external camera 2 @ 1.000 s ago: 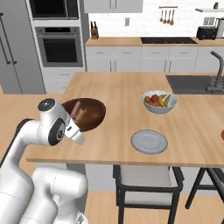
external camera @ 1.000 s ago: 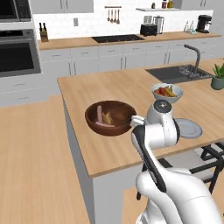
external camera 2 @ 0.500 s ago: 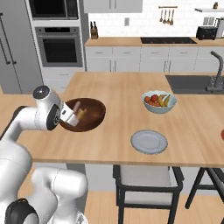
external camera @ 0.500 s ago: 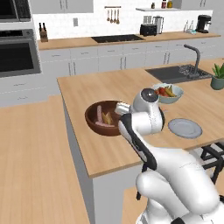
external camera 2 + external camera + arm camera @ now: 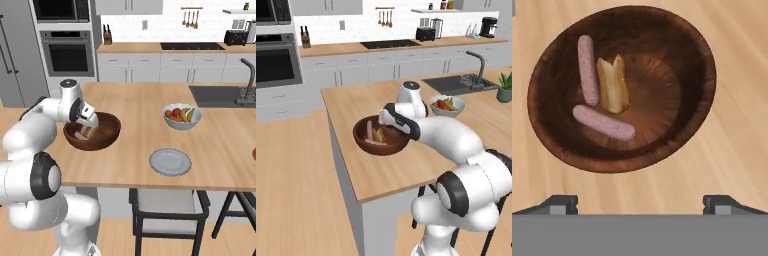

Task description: Place one bun and one sausage from the bowl on each plate.

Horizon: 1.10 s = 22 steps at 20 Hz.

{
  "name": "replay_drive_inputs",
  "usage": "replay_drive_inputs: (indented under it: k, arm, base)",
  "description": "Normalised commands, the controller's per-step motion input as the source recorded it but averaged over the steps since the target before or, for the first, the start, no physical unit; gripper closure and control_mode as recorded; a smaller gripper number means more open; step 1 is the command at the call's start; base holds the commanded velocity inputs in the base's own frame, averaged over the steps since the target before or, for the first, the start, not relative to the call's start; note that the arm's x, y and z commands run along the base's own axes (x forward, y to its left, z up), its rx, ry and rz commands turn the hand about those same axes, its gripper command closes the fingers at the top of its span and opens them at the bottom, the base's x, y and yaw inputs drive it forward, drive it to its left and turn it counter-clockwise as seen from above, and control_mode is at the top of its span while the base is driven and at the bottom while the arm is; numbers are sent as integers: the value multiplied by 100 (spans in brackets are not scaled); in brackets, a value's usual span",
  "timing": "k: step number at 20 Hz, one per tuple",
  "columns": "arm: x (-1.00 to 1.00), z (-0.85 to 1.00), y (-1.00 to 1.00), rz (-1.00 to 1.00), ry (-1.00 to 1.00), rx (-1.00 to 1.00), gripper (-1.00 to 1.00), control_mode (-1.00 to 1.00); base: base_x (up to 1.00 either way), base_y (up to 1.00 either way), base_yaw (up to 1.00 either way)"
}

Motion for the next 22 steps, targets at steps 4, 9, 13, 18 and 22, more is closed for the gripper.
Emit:
replay_drive_inputs:
  k: [4,9,13,18,22]
  arm:
    - [39,-62,42,3,16,-10,-100,-100]
    - [29,-78,18,1,-4,-4,-100,-100]
    - [27,-23,-3,0,-17,0,-100,-100]
    - [15,-25,-3,1,-1,0,-100,-100]
    - [39,-16,0,0,16,0,-100,-100]
  base:
    - [0,0,0]
    - [0,0,0]
    - [0,0,0]
    - [0,0,0]
    - [0,0,0]
